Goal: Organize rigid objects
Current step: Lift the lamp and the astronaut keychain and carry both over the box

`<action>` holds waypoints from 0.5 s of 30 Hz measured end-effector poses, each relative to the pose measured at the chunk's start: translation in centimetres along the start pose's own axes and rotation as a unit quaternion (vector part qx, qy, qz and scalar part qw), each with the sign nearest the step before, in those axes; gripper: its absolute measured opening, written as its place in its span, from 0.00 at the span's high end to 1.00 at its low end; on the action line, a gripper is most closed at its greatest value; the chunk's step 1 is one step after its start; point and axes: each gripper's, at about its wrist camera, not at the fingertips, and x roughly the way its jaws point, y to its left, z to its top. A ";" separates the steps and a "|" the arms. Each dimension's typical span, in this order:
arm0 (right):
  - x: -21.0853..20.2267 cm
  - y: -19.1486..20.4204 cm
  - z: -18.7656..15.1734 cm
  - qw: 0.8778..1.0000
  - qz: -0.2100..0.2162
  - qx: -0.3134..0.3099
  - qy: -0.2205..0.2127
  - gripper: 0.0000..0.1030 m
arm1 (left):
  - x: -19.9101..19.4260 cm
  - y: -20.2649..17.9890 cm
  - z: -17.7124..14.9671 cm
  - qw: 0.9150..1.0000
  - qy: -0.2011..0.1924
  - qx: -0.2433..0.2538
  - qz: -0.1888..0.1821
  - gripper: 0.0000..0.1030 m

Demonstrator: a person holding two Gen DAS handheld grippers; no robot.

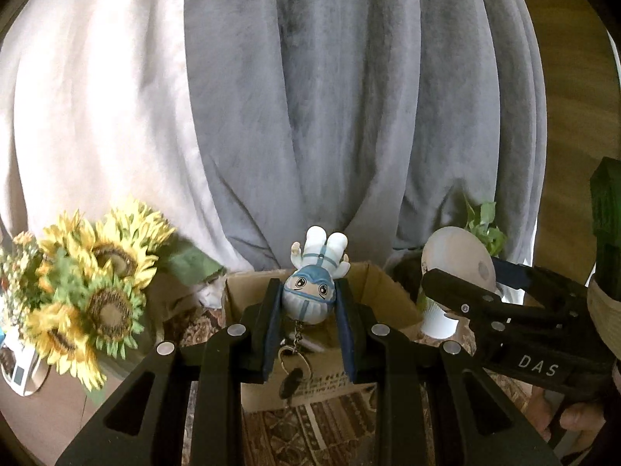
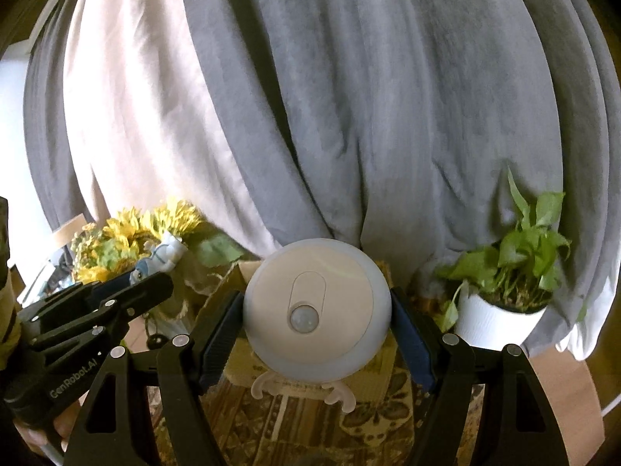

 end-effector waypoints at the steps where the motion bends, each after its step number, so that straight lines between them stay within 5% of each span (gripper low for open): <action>1: 0.2 -0.1 0.4 1.000 0.000 -0.002 -0.001 0.27 | 0.2 0.1 0.3 1.000 0.000 0.000 -0.001 0.74; 15: 4.9 -0.4 4.8 0.999 0.019 -0.011 0.034 0.27 | 5.1 1.7 4.6 1.000 0.029 -0.001 -0.005 0.74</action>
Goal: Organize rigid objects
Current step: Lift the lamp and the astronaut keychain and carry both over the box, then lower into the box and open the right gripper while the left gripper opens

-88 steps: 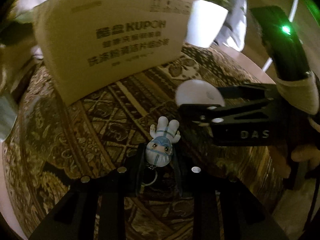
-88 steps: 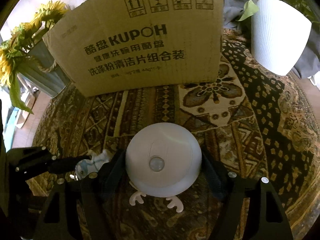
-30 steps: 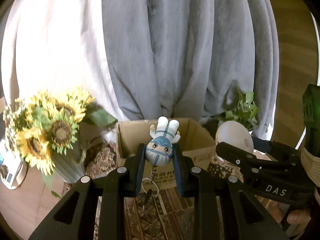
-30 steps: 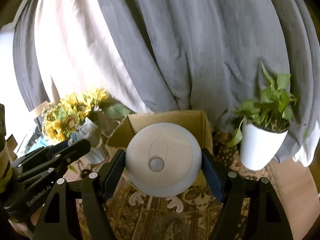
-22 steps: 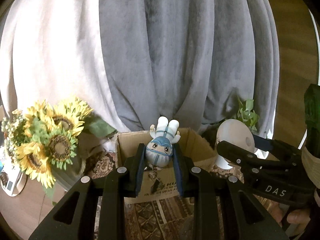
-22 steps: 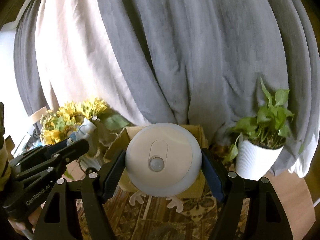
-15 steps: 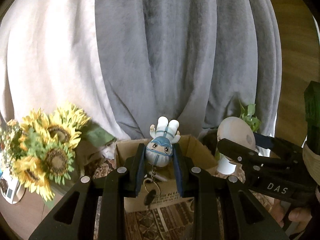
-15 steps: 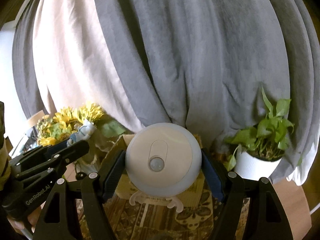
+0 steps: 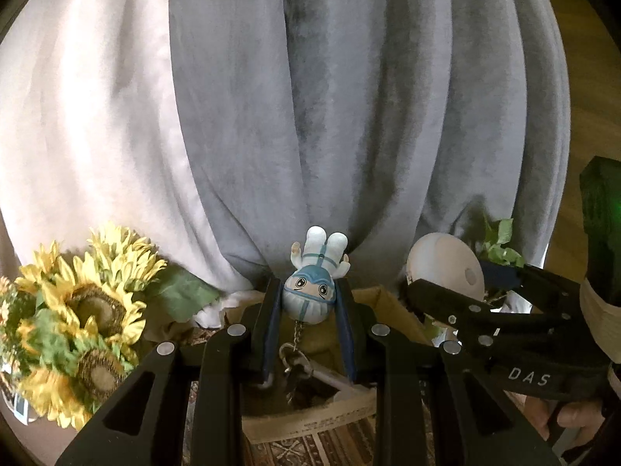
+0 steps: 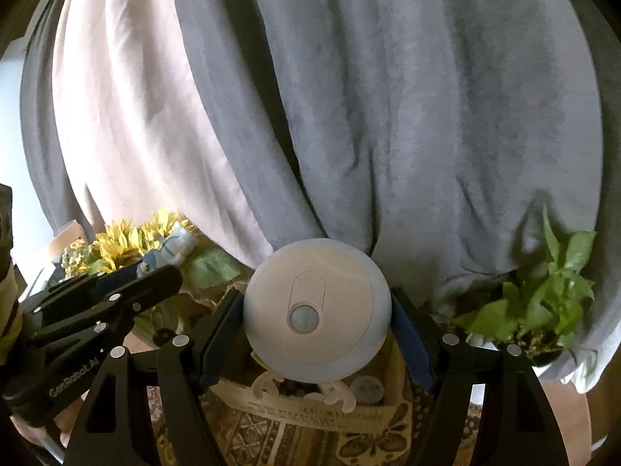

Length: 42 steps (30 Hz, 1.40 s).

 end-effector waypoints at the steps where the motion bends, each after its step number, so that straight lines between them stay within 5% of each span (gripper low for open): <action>1: 0.5 0.0 0.3 1.000 0.001 -0.001 0.006 0.27 | 0.3 0.1 0.1 1.000 0.003 0.000 0.000 0.74; 15: 8.5 -2.1 1.1 0.993 0.017 -0.006 0.117 0.27 | 7.8 2.0 0.2 0.995 0.100 -0.016 0.000 0.74; 28: 16.1 -3.5 -1.8 0.968 0.034 -0.030 0.248 0.27 | 13.3 2.5 -2.2 0.981 0.196 0.002 0.008 0.74; 42: 17.8 -3.0 -4.1 0.951 0.029 -0.077 0.297 0.27 | 16.1 2.2 -4.6 0.959 0.282 0.016 0.021 0.70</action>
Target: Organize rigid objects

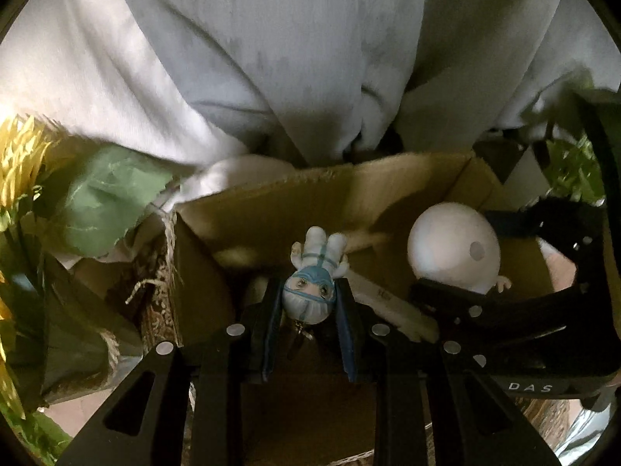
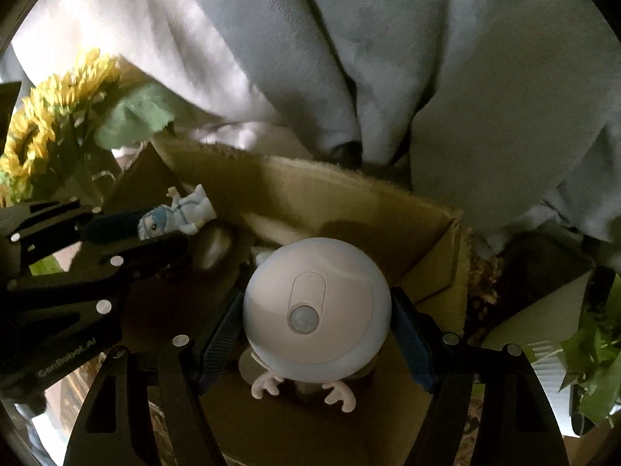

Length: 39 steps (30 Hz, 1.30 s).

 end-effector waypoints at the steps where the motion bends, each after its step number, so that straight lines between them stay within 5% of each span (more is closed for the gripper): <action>1: 0.1 0.2 -0.1 1.000 -0.005 -0.006 0.002 0.27 | 0.0 -0.1 -0.1 1.000 0.003 0.001 0.003 0.68; 3: 0.2 0.6 -0.2 1.000 -0.013 -0.016 0.008 0.26 | -0.1 0.0 -0.3 1.000 0.003 -0.003 0.008 0.58; 12: -1.6 0.8 -1.4 1.000 -0.018 -0.003 0.003 0.26 | -3.3 -0.5 -1.9 0.999 -0.022 -0.018 0.027 0.44; 19: -6.6 1.7 -3.6 0.998 -0.026 0.021 -0.048 0.25 | -9.5 -1.5 -4.9 0.995 -0.088 -0.022 0.051 0.28; 24: -10.8 3.2 -6.1 0.995 -0.048 0.036 -0.085 0.18 | -14.3 -2.1 -8.3 0.985 -0.141 -0.029 0.100 0.12; 29: -14.2 5.1 -9.2 0.988 -0.079 0.051 -0.120 0.12 | -17.6 -2.7 -11.8 0.976 -0.176 -0.027 0.125 0.04; 39: -20.8 9.0 -17.0 0.973 -0.106 0.086 -0.188 0.09 | -22.8 -4.2 -19.7 0.972 -0.208 -0.045 0.098 0.02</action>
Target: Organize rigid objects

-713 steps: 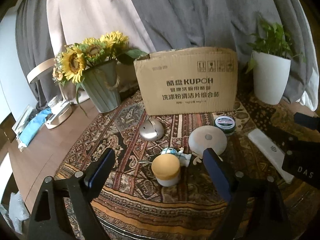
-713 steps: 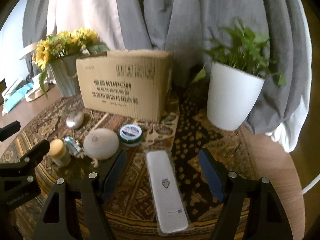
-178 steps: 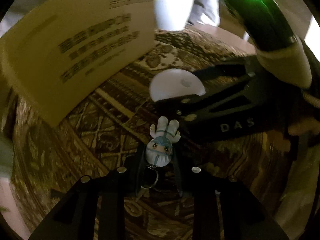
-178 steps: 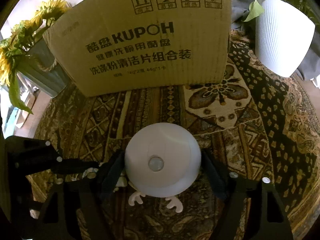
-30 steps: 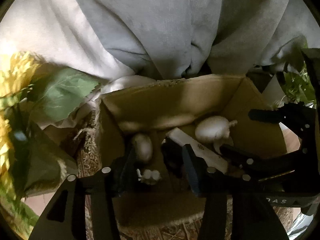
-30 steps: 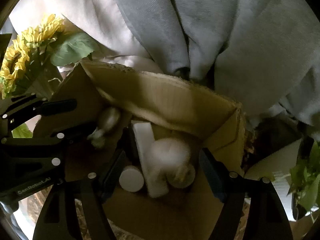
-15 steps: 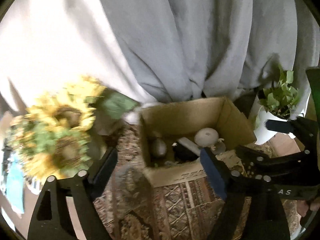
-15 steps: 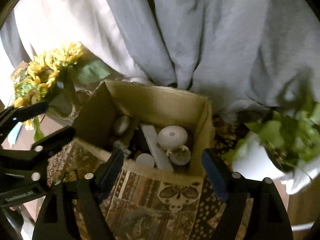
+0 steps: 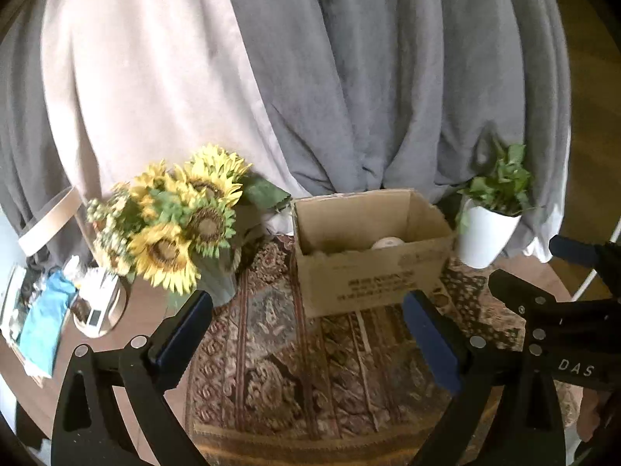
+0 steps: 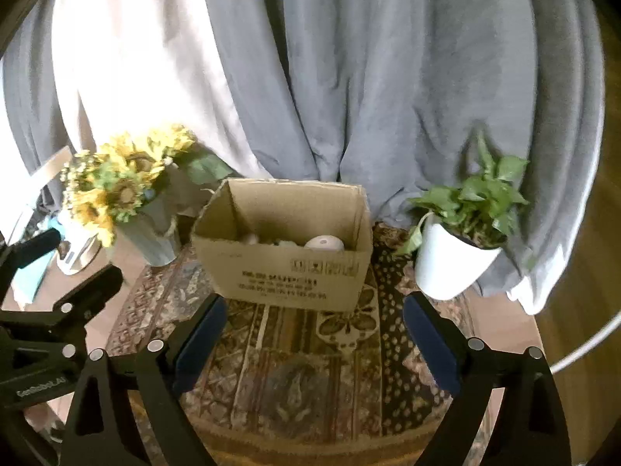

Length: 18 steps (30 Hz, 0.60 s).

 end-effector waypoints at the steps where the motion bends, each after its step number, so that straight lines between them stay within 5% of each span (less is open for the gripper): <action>1: -0.9 0.1 -0.5 1.000 -0.001 0.000 -0.007 0.09 | -0.8 -0.1 -0.4 1.000 -0.005 -0.002 0.000 0.02; 18: -16.5 -0.3 -10.1 0.993 0.003 0.003 -0.121 0.02 | -17.6 -2.9 -9.9 0.994 -0.092 -0.030 0.043 0.00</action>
